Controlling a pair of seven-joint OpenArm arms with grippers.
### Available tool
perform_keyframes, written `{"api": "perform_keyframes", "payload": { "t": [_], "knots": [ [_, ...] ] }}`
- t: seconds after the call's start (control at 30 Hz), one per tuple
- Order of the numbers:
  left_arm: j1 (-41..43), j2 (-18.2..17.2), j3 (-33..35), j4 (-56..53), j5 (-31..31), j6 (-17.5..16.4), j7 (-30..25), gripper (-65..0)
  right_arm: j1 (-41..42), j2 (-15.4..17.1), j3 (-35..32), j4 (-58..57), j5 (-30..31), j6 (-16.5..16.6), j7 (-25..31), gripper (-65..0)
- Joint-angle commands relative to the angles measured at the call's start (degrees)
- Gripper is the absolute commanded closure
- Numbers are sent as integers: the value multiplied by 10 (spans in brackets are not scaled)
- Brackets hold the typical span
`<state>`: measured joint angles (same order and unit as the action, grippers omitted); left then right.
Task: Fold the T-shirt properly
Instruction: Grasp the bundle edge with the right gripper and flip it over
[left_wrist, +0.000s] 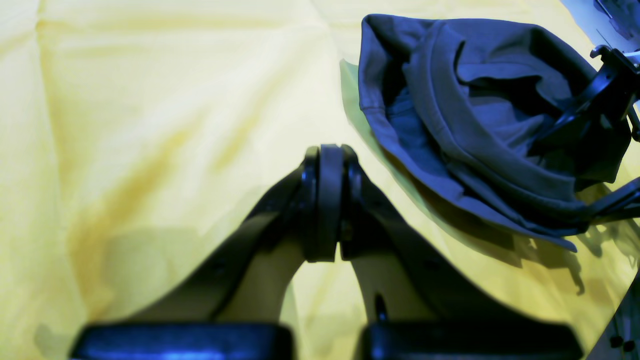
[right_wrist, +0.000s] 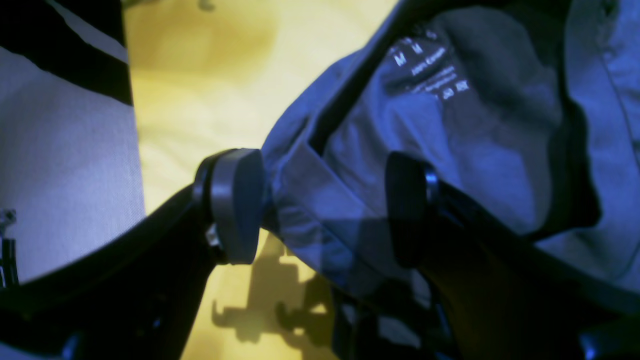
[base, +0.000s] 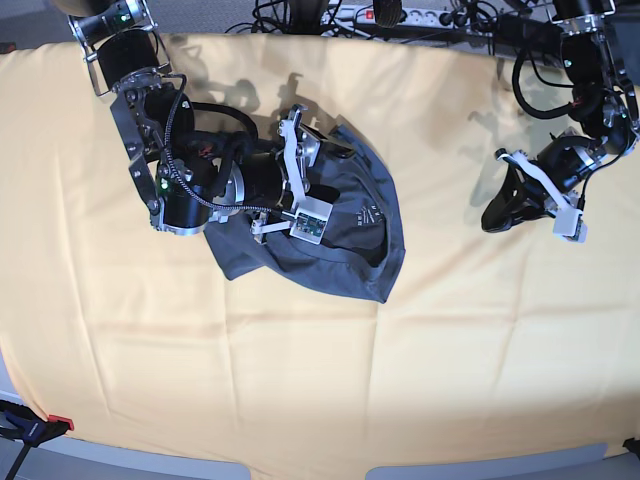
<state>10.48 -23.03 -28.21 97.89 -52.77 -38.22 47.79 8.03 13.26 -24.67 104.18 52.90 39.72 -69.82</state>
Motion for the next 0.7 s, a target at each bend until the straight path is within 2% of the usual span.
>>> {"api": "perform_keyframes", "payload": {
  "t": [0.0, 0.1, 0.13, 0.4, 0.43, 0.57, 0.67],
  "knots": [
    [-7, -9, -4, 10, -17, -6, -13, 0, 4, -6, 2, 8, 15, 3, 13, -389],
    [-7, -9, -4, 10, -18, -6, -13, 0, -6, -22, 2, 8, 10, 3, 12, -381],
    [-7, -9, -4, 10, -19, -7, -13, 0, -8, -25, 2, 8, 10, 3, 12, -355],
    [-6, -9, -4, 10, -20, -7, -12, 0, -9, -30, 2, 8, 1, 3, 13, -23],
    [-7, -9, -4, 10, -20, -7, -12, 0, -9, -30, 2, 8, 2, 3, 13, 0],
    [-7, -9, -4, 10, -20, -8, -13, 0, -4, -36, 2, 9, 33, 3, 13, 0],
    [-6, -9, -4, 10, -20, -7, -13, 0, -2, -52, 2, 12, 57, 3, 13, 0]
  ]
}}
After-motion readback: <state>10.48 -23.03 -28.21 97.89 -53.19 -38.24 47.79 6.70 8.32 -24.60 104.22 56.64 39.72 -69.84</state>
